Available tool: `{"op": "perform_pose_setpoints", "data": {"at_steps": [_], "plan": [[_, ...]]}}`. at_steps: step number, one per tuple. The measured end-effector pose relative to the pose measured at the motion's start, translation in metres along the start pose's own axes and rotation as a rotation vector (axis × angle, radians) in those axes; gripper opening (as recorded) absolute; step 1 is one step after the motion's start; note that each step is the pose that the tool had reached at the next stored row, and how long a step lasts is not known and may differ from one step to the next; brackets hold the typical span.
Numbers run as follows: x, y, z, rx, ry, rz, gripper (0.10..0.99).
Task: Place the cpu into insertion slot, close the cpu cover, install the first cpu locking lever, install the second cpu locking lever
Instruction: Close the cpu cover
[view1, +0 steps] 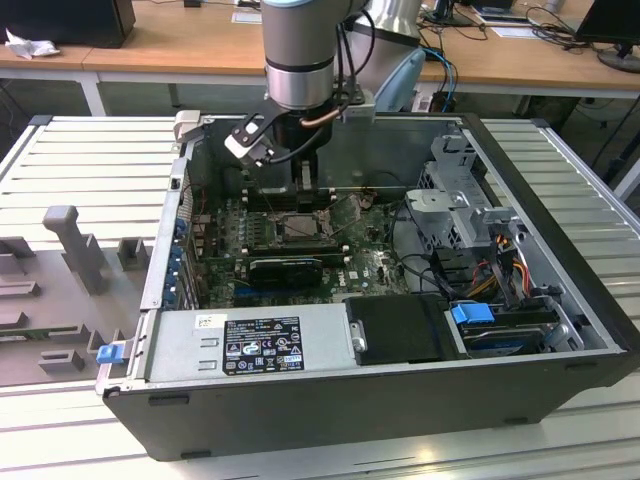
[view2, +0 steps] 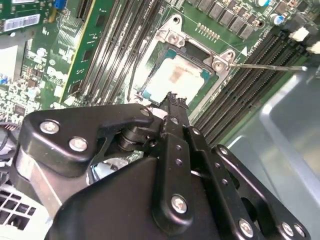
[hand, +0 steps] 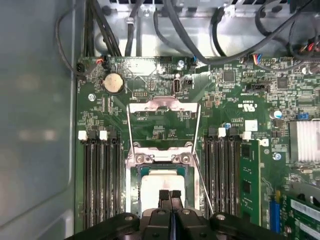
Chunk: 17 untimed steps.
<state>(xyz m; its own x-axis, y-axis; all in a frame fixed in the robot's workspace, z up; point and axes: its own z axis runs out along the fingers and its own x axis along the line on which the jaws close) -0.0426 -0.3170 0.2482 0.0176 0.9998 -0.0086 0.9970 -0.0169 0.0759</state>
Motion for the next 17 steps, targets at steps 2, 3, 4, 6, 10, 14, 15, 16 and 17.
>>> {"op": "perform_pose_setpoints", "data": {"at_steps": [2,3,4,6,10,14,15,16,17], "plan": [[0.0000,0.0072,-0.0047,0.005,0.0020,0.000,0.106],[0.0002,0.0145,-0.0041,0.006,0.0047,0.000,0.106],[0.0003,0.0195,-0.0037,0.006,0.0054,0.001,0.106],[0.0005,0.0321,-0.0027,0.007,0.0057,0.001,0.106],[0.0005,0.0356,-0.0091,0.008,0.0056,0.001,0.106],[0.0000,0.0376,-0.0100,0.008,0.0057,0.000,0.106],[0.0000,0.0396,-0.0098,0.008,0.0055,0.001,0.106],[0.0000,0.0413,-0.0097,0.008,0.0055,0.000,0.106],[0.0000,0.0423,-0.0096,0.008,0.0054,0.000,0.106]]}}
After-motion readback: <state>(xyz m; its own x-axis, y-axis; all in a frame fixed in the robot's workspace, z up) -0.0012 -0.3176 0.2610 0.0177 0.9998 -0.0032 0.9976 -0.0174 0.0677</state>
